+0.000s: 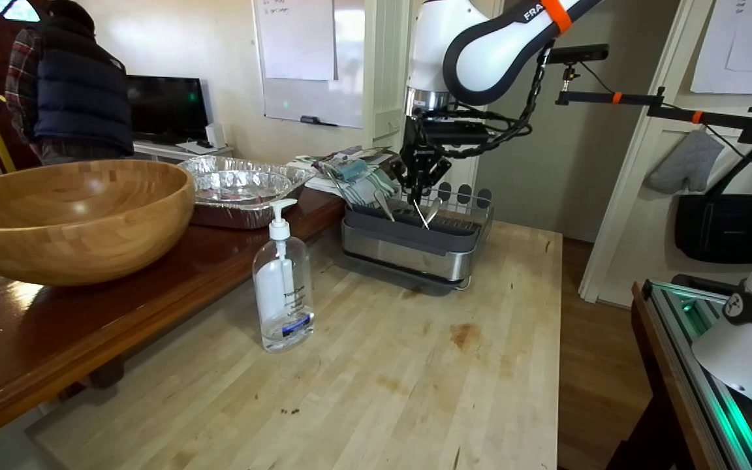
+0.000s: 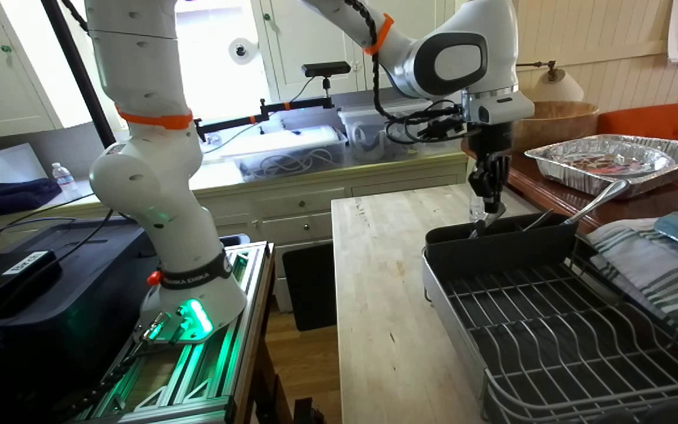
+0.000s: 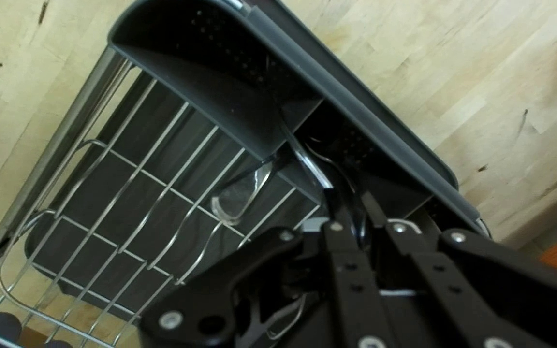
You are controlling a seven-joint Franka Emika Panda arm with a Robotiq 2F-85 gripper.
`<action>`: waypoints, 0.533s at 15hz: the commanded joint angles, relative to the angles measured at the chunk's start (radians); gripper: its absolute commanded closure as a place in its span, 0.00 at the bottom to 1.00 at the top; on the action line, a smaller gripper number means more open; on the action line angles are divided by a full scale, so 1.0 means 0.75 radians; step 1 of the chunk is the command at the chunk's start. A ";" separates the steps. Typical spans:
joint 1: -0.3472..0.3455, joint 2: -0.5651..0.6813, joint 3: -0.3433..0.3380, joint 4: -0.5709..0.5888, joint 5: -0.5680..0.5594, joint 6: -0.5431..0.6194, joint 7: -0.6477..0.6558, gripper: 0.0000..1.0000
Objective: Put the fork on the table
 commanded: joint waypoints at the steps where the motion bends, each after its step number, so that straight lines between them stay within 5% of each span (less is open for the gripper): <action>1: 0.027 -0.025 -0.002 -0.028 -0.030 0.003 0.015 0.98; 6: 0.027 0.008 -0.004 -0.033 -0.051 0.005 0.000 0.98; 8: 0.029 0.008 -0.005 -0.034 -0.062 0.012 0.001 0.83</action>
